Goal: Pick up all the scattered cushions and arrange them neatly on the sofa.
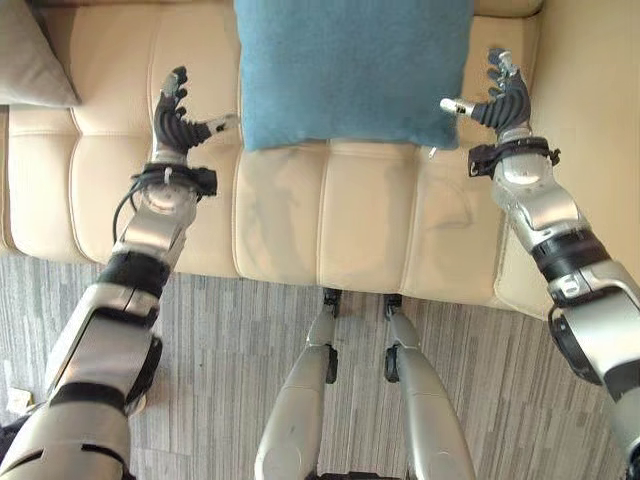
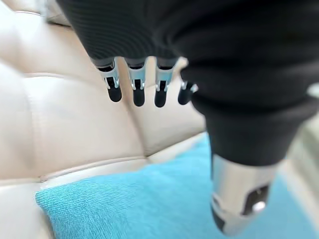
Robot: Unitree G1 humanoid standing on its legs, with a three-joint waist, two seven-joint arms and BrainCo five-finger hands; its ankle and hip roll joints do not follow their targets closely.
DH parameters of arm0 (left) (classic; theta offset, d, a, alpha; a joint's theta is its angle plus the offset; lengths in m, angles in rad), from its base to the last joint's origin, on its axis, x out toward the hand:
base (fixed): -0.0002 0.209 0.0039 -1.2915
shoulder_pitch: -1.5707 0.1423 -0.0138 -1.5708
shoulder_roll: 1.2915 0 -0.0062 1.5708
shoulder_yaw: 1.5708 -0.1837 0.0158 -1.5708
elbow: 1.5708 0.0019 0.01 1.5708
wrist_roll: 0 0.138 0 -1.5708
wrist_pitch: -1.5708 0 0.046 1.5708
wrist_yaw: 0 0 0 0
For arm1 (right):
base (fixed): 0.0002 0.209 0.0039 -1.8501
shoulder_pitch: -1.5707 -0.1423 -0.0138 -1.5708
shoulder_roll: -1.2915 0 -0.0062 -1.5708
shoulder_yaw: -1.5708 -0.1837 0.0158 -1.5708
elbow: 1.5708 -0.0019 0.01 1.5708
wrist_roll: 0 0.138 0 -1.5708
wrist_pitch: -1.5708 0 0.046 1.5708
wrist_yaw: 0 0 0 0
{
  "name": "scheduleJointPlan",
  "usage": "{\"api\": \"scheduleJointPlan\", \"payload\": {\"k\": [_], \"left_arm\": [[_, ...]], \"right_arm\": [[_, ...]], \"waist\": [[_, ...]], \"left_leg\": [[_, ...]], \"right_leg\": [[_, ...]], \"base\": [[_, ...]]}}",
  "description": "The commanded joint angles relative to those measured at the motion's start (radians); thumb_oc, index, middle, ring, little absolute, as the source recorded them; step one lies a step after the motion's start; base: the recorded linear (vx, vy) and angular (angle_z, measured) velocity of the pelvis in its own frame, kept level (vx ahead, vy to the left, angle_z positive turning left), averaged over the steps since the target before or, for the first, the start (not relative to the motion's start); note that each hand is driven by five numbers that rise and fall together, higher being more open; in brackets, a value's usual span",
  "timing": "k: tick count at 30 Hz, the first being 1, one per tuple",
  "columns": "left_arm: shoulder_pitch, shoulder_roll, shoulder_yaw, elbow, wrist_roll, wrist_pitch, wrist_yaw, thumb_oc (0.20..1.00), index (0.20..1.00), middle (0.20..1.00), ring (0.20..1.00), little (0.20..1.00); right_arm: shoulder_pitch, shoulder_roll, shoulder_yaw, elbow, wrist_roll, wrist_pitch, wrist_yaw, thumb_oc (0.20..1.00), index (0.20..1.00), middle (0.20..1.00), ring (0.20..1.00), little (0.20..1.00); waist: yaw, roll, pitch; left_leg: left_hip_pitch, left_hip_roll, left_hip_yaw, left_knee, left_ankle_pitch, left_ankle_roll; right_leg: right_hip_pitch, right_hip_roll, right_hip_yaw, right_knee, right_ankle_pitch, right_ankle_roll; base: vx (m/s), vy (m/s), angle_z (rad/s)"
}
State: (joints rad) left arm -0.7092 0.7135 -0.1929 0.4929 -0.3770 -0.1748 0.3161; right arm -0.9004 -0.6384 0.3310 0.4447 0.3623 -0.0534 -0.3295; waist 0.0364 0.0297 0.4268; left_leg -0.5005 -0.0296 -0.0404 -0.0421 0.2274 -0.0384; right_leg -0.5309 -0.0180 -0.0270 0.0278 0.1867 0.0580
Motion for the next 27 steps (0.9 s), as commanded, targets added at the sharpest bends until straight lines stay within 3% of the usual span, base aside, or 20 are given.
{"api": "scheduleJointPlan", "payload": {"k": [1, 6, 8, 14, 15, 16, 18, 21, 23, 24, 25, 27], "left_arm": [[0.179, -0.013, 0.095, -0.014, -0.034, -0.071, -0.021, 1.0, 1.0, 1.0, 1.0, 1.0], [0.551, -0.144, 0.232, -0.101, -0.003, -0.028, -0.112, 1.0, 1.0, 1.0, 1.0, 1.0], [0.671, -0.165, 0.265, -0.074, 0.058, 0.002, -0.148, 1.0, 1.0, 1.0, 1.0, 1.0], [0.879, -0.257, 0.318, 0.088, 0.185, 0.072, -0.215, 1.0, 1.0, 1.0, 1.0, 1.0], [0.893, -0.273, 0.301, 0.136, 0.192, 0.08, -0.222, 1.0, 1.0, 1.0, 1.0, 1.0], [0.893, -0.273, 0.301, 0.138, 0.192, 0.079, -0.222, 1.0, 1.0, 1.0, 1.0, 1.0], [0.888, -0.281, 0.282, 0.177, 0.199, 0.086, -0.223, 1.0, 1.0, 1.0, 1.0, 1.0], [0.86, -0.289, 0.258, 0.22, 0.196, 0.081, -0.221, 1.0, 1.0, 1.0, 1.0, 1.0], [0.86, -0.291, 0.251, 0.219, 0.199, 0.08, -0.217, 1.0, 1.0, 1.0, 1.0, 1.0], [0.84, -0.296, 0.226, 0.23, 0.197, 0.071, -0.208, 1.0, 1.0, 1.0, 1.0, 1.0], [0.836, -0.297, 0.227, 0.233, 0.191, 0.064, -0.203, 1.0, 1.0, 1.0, 1.0, 1.0], [0.825, -0.303, 0.217, 0.229, 0.191, 0.059, -0.2, 1.0, 1.0, 1.0, 1.0, 1.0]], "right_arm": [[0.215, -0.014, -0.119, -0.094, -0.1, -0.069, 0.081, 1.0, 1.0, 1.0, 1.0, 1.0], [0.641, 0.052, -0.276, -0.235, -0.187, -0.067, 0.203, 1.0, 1.0, 1.0, 1.0, 1.0], [0.794, 0.116, -0.329, -0.209, -0.167, -0.071, 0.256, 1.0, 1.0, 1.0, 1.0, 1.0], [0.983, 0.238, -0.344, -0.076, -0.232, -0.024, 0.338, 1.0, 1.0, 1.0, 1.0, 1.0], [0.99, 0.258, -0.325, -0.005, -0.249, -0.016, 0.338, 1.0, 1.0, 1.0, 1.0, 1.0], [0.989, 0.258, -0.324, -0.004, -0.249, -0.016, 0.338, 1.0, 1.0, 1.0, 1.0, 1.0], [0.989, 0.281, -0.308, 0.061, -0.237, -0.017, 0.331, 1.0, 1.0, 1.0, 1.0, 1.0], [0.996, 0.29, -0.297, 0.119, -0.238, -0.018, 0.318, 1.0, 1.0, 1.0, 1.0, 1.0], [0.996, 0.285, -0.295, 0.123, -0.244, -0.017, 0.315, 1.0, 1.0, 1.0, 1.0, 1.0], [0.978, 0.277, -0.272, 0.137, -0.237, -0.013, 0.31, 1.0, 1.0, 1.0, 1.0, 1.0], [0.975, 0.275, -0.271, 0.133, -0.233, -0.012, 0.308, 1.0, 1.0, 1.0, 1.0, 1.0], [0.967, 0.264, -0.271, 0.132, -0.223, -0.016, 0.304, 1.0, 1.0, 1.0, 1.0, 1.0]], "waist": [[0.005, -0.032, -0.097], [-0.017, -0.073, -0.138], [-0.033, -0.085, -0.159], [-0.058, -0.09, -0.23], [-0.064, -0.088, -0.227], [-0.063, -0.088, -0.225], [-0.059, -0.067, -0.218], [-0.054, -0.055, -0.24], [-0.048, -0.055, -0.249], [-0.035, -0.064, -0.255], [-0.029, -0.072, -0.263], [-0.025, -0.077, -0.269]], "left_leg": [[0.068, -0.041, 0.04, -0.045, -0.09, -0.028], [0.177, -0.044, 0.053, 0.013, -0.16, 0.004], [0.217, -0.042, 0.061, 0.058, -0.199, 0.018], [0.327, -0.018, 0.14, 0.078, -0.246, 0.04], [0.353, -0.001, 0.159, 0.073, -0.24, 0.043], [0.354, -0.001, 0.16, 0.072, -0.24, 0.043], [0.362, 0.024, 0.151, 0.066, -0.217, 0.045], [0.362, 0.033, 0.127, 0.048, -0.184, 0.042], [0.353, 0.035, 0.126, 0.048, -0.18, 0.039], [0.348, 0.027, 0.119, 0.031, -0.154, 0.027], [0.337, 0.025, 0.116, 0.026, -0.138, 0.017], [0.304, 0.021, 0.112, 0.02, -0.115, 0.001]], "right_leg": [[0.086, -0.02, 0.007, -0.029, -0.102, 0.08], [0.215, -0.041, -0.001, -0.024, -0.125, 0.085], [0.266, -0.047, 0.002, -0.014, -0.137, 0.088], [0.317, -0.06, 0.031, 0.015, -0.125, 0.118], [0.296, -0.052, 0.022, 0.103, -0.11, 0.129], [0.295, -0.052, 0.023, 0.106, -0.112, 0.129], [0.294, -0.042, -0.01, 0.239, -0.171, 0.118], [0.349, -0.02, 0.014, 0.377, -0.225, 0.089], [0.37, -0.021, 0.018, 0.384, -0.228, 0.084], [0.423, 0.009, 0.031, 0.313, -0.294, 0.051], [0.45, 0.018, 0.032, 0.243, -0.322, 0.038], [0.481, 0.034, 0.034, 0.129, -0.333, 0.023]], "base": [[0.1, 0.018, -0.18], [0.06, 0.023, -0.15], [0.04, 0.075, -0.13], [0.0, 0.112, -0.46], [-0.1, 0.026, -1.14], [-0.16, -0.01, -0.91], [-0.17, -0.027, -0.29], [-0.17, -0.095, 0.11], [-0.13, -0.121, 0.28], [-0.15, -0.189, 0.26], [-0.2, -0.248, 0.12], [-0.19, -0.198, 0.03]]}}
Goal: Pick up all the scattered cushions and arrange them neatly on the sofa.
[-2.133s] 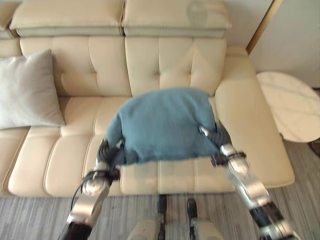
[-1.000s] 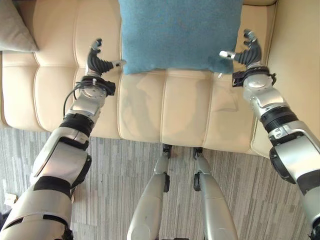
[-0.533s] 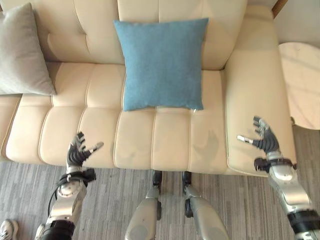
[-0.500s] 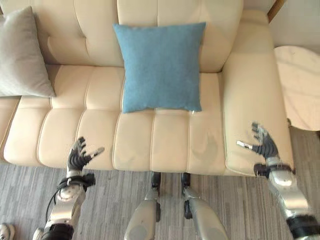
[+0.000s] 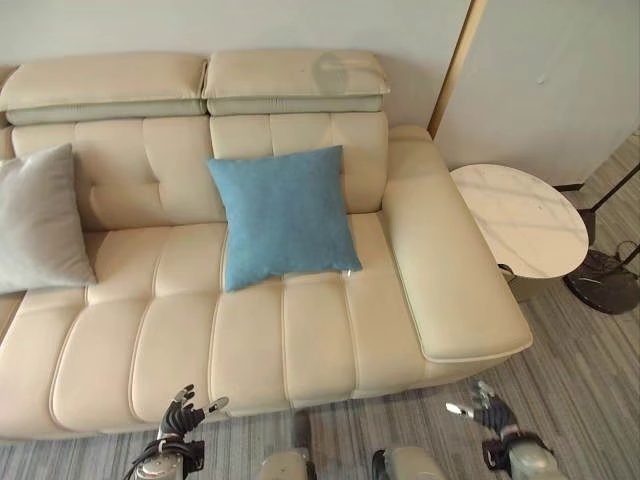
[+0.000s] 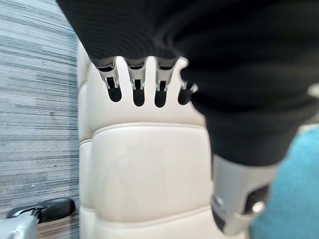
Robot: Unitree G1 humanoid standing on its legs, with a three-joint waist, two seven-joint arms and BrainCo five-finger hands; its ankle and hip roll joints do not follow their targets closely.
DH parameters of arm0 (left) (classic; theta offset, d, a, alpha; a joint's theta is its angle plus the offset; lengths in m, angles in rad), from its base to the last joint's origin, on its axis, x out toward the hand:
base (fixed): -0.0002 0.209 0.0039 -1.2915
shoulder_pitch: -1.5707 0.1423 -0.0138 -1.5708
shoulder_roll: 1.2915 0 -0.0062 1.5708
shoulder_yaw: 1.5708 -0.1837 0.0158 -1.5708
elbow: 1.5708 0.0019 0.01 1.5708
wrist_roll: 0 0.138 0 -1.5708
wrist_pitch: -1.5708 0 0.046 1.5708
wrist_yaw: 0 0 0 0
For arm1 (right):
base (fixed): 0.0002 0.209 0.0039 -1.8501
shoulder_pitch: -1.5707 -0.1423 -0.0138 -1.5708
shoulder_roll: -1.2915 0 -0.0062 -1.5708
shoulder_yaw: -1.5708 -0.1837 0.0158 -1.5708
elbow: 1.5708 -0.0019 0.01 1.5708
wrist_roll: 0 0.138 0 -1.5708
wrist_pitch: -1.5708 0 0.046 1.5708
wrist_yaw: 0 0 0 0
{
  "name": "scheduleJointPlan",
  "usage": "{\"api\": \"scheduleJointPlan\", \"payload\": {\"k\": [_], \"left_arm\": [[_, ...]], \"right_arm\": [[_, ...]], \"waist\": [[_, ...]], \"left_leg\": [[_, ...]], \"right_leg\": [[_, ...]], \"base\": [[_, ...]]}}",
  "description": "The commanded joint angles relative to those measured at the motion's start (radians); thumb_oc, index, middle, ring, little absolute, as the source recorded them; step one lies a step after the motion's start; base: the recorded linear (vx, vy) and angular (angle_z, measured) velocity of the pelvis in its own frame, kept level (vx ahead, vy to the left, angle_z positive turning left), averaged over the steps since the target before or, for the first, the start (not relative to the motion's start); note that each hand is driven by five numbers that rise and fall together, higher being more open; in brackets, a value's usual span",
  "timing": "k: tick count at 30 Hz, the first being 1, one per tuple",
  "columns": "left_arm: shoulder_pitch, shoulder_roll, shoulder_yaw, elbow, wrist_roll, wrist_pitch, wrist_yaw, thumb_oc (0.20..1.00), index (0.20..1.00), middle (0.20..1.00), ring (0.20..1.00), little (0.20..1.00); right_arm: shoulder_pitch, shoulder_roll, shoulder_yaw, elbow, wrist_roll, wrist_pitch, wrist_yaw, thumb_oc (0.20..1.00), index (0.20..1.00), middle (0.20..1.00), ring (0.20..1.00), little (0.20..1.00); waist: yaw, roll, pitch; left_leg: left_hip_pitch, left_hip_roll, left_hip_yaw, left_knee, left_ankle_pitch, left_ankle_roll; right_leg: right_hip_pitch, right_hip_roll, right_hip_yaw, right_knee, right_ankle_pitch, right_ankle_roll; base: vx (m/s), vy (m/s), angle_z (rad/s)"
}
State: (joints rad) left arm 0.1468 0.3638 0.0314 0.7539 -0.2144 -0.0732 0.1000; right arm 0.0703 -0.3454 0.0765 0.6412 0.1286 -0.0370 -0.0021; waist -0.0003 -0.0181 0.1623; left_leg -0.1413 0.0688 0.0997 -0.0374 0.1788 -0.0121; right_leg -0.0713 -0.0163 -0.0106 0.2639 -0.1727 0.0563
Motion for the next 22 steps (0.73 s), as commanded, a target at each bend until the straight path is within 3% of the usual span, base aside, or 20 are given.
{"api": "scheduleJointPlan", "payload": {"k": [1, 3, 8, 11, 22], "left_arm": [[-0.038, 0.041, -0.011, -0.035, 0.026, -0.044, 0.021, 1.0, 1.0, 1.0, 1.0, 1.0], [-0.055, 0.036, -0.023, -0.043, 0.018, -0.046, 0.023, 1.0, 1.0, 1.0, 1.0, 1.0], [-0.047, 0.027, -0.026, -0.025, 0.033, -0.041, 0.005, 1.0, 1.0, 1.0, 1.0, 1.0], [-0.038, 0.023, -0.02, -0.033, 0.025, -0.044, 0.016, 1.0, 1.0, 1.0, 1.0, 1.0], [-0.022, 0.038, -0.001, 0.017, 0.038, -0.04, 0.012, 1.0, 1.0, 1.0, 1.0, 1.0]], "right_arm": [[-0.011, -0.04, -0.017, -0.064, 0.016, -0.033, -0.03, 1.0, 1.0, 1.0, 1.0, 1.0], [-0.031, -0.06, -0.017, -0.051, 0.02, -0.029, -0.041, 1.0, 1.0, 1.0, 1.0, 1.0], [-0.019, -0.068, -0.028, -0.023, 0.009, -0.023, -0.038, 1.0, 1.0, 1.0, 1.0, 1.0], [-0.017, -0.06, -0.025, 0.016, 0.01, -0.024, -0.041, 1.0, 1.0, 1.0, 1.0, 1.0], [-0.009, -0.049, -0.023, 0.09, 0.011, -0.018, -0.036, 1.0, 1.0, 1.0, 1.0, 1.0]], "waist": [[0.012, -0.028, 0.002], [0.018, -0.024, 0.022], [-0.013, -0.049, 0.007], [-0.011, -0.044, 0.001], [0.0, -0.043, -0.032]], "left_leg": [[-0.09, -0.074, -0.032, 0.024, -0.046, -0.042], [-0.144, -0.083, -0.048, 0.063, -0.039, -0.069], [-0.071, -0.08, -0.083, 0.131, -0.166, -0.044], [-0.049, -0.082, -0.149, 0.102, -0.157, -0.043], [0.041, -0.088, -0.144, 0.007, -0.152, -0.029]], "right_leg": [[0.016, 0.041, 0.019, -0.129, 0.037, 0.018], [-0.01, 0.037, 0.012, -0.146, 0.059, 0.011], [-0.043, -0.016, -0.025, -0.184, 0.118, 0.028], [-0.038, -0.004, -0.021, -0.206, 0.126, 0.028], [0.008, -0.003, -0.036, -0.222, 0.125, 0.033]], "base": [[-0.25, -0.166, 0.28], [-0.3, -0.091, 0.37], [-0.17, -0.011, 0.26], [-0.02, 0.004, 0.14], [0.01, 0.039, 0.01]]}}
